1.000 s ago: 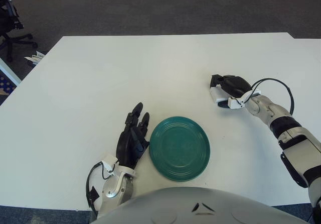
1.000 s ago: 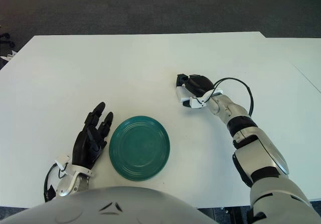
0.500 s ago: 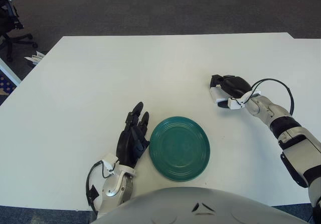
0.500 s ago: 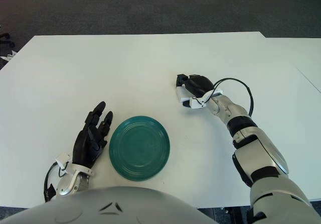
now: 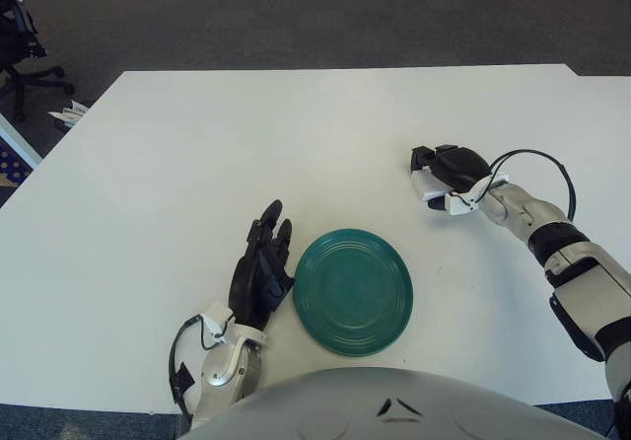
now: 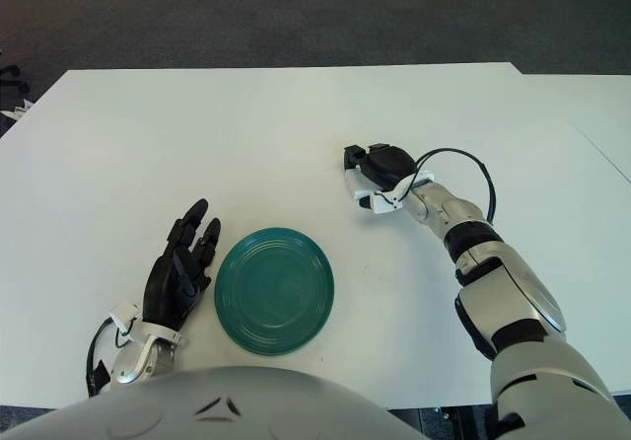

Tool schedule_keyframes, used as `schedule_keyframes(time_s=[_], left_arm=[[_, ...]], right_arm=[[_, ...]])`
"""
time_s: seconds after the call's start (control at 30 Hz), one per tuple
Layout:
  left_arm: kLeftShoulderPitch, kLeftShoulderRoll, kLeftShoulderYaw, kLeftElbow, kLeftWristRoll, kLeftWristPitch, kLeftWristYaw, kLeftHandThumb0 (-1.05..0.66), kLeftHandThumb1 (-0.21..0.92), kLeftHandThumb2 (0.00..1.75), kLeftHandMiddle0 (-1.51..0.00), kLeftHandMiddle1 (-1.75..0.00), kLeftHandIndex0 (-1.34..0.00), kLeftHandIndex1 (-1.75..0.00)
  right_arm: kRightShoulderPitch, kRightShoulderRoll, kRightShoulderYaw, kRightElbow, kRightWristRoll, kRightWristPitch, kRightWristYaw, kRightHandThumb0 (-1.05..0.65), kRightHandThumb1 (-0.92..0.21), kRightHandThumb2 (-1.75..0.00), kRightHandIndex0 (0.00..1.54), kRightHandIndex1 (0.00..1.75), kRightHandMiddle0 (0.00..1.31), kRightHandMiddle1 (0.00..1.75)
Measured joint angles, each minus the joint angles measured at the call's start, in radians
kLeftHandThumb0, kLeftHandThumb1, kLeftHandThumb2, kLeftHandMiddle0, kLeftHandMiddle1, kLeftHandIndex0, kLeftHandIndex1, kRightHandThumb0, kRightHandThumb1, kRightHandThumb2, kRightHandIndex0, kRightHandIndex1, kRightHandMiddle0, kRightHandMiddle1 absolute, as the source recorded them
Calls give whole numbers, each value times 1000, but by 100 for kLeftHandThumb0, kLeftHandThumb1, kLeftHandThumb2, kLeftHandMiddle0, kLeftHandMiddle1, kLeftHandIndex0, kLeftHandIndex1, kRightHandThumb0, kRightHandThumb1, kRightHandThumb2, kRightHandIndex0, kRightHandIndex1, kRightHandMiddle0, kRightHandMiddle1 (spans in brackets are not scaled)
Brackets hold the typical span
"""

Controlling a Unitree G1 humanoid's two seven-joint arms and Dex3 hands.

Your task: Put the charger into the plate.

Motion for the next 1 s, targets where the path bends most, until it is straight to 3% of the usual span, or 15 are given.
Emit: schedule_keyframes(time_s=[0.33,1.0], left_arm=[[-11,3,4,21,-2,-18,-8,-104,92,103,-18,0,0,-41],[-24,-3,15,68,36,-91,-9,-103,92,106,-17,0,0,-41]], right_arm=[[-14,-20,-24,-67,3,35,106,-42,-51,-107,88,175,47,175],[79,-48,-201,-451,74,112,168,-49,-28,-136,107,175,64,175]])
